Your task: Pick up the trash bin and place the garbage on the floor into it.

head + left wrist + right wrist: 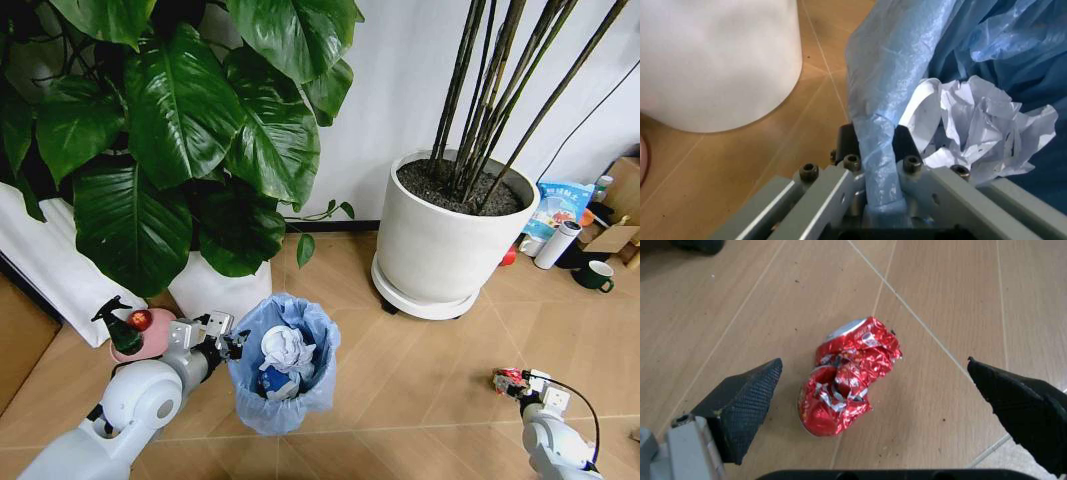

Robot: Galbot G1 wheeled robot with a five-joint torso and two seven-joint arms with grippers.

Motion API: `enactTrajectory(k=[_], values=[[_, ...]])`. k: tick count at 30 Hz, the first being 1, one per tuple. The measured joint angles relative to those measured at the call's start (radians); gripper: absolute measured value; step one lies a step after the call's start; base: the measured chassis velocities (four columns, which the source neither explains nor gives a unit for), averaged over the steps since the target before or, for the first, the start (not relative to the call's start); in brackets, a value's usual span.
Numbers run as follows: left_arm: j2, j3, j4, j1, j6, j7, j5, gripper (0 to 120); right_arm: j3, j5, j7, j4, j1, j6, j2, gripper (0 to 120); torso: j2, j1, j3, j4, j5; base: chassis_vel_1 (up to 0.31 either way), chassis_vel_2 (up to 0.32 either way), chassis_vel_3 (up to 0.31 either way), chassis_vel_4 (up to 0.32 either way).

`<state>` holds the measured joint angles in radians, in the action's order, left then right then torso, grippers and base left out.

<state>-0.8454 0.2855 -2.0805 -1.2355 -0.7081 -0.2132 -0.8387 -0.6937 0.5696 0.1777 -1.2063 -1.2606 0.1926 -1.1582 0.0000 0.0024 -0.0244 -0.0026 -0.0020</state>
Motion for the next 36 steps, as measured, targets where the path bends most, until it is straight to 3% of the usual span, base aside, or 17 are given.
enactTrajectory(k=[22,36], values=[[0.005,-0.006,-0.002,-0.004,0.004,0.011,0.005,0,0.021,0.019,-0.026,0.182,0.138,0.005,-0.046,100,0.0,0.0,0.0,0.0,0.0001,0.0,0.0,0.0,0.0],[0.005,-0.005,-0.006,-0.009,0.01,0.015,0.013,0,0.022,0.021,-0.025,0.216,0.164,0.005,-0.052,53,0.0,0.0,0.0,0.0,0.0,0.0,0.0,0.0,0.0]])
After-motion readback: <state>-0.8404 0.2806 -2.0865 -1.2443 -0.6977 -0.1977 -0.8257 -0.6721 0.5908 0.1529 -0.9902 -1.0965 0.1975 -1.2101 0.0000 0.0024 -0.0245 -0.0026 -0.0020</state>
